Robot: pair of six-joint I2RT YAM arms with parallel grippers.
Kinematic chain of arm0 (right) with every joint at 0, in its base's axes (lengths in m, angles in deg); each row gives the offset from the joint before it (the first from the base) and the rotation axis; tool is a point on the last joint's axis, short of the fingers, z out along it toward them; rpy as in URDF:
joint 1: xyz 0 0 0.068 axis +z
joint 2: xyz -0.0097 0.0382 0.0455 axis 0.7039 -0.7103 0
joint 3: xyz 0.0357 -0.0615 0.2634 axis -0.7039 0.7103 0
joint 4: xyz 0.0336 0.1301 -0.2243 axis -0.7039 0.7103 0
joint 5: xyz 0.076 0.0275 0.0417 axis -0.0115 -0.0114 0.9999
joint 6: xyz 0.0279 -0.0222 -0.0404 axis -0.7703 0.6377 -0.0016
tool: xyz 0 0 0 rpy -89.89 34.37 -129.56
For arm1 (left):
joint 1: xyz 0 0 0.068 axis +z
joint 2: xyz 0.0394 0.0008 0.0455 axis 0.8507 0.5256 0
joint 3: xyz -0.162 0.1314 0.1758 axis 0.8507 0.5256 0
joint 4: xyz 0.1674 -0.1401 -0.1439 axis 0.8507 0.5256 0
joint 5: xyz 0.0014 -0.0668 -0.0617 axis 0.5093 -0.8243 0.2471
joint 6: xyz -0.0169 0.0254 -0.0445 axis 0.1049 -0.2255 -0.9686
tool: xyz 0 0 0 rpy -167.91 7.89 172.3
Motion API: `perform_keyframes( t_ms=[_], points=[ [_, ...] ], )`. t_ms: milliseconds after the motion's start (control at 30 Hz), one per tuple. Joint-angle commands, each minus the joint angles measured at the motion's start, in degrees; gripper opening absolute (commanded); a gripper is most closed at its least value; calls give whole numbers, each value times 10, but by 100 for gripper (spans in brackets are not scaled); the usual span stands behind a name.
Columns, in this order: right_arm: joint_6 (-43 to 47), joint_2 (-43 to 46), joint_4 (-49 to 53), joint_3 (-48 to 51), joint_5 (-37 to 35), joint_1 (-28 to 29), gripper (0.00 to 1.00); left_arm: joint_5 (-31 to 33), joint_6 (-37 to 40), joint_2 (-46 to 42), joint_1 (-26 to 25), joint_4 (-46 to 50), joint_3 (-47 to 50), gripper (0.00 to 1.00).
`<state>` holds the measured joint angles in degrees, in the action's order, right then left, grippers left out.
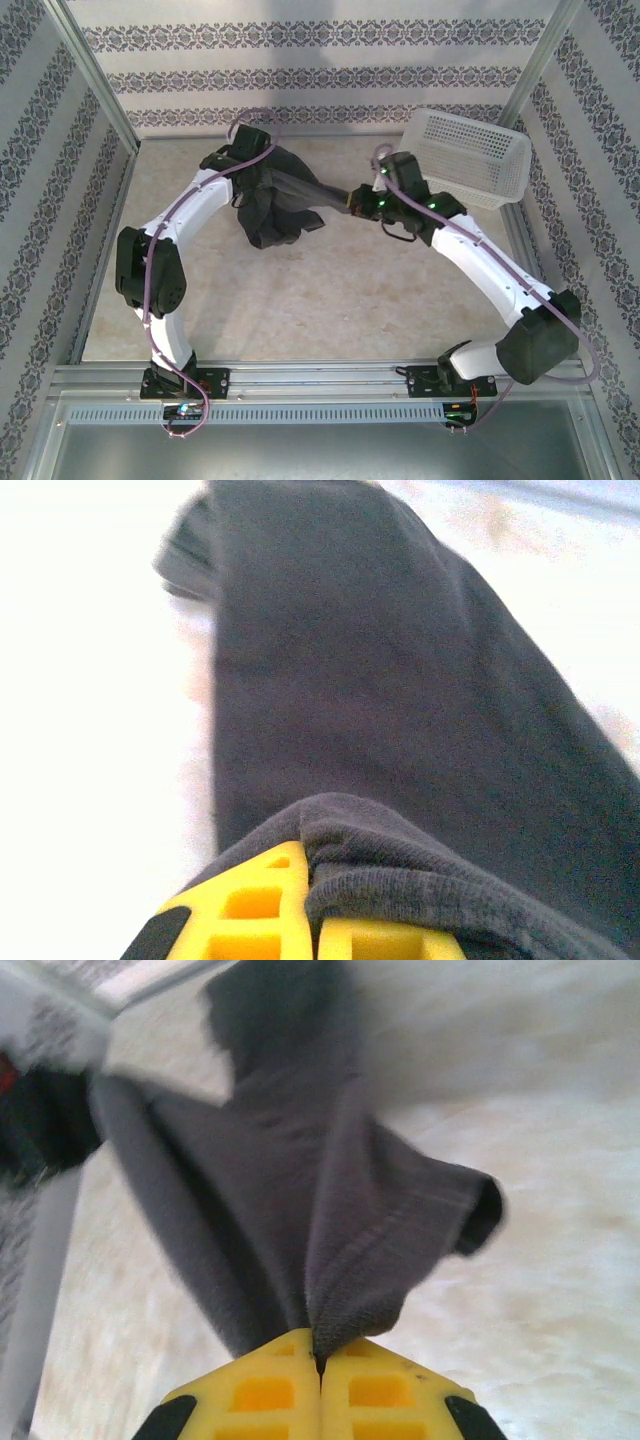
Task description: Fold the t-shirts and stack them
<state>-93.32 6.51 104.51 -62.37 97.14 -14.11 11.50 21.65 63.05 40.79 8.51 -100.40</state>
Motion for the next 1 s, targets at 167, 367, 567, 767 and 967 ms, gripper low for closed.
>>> perform_keyframes(
  t_ms=[167, 367, 567, 767, 967],
  points=[
    [122, -203, -35, -159, 293, 178, 0, 258, 49, -122, 74, 7, 73, 12],
    [149, -320, 1, -261, 303, 220, 46, 249, -23, -188, 112, 33, 189, 52],
    [36, -295, -119, -161, 213, 124, 58, 180, -95, -266, 114, 96, 272, 69],
    [-30, -351, -69, -188, 40, 45, 57, 12, -205, -326, 93, 152, 373, 72],
    [-121, -456, -151, -256, 66, 0, 58, -88, -283, -337, 79, 102, 478, 75]
  ],
)
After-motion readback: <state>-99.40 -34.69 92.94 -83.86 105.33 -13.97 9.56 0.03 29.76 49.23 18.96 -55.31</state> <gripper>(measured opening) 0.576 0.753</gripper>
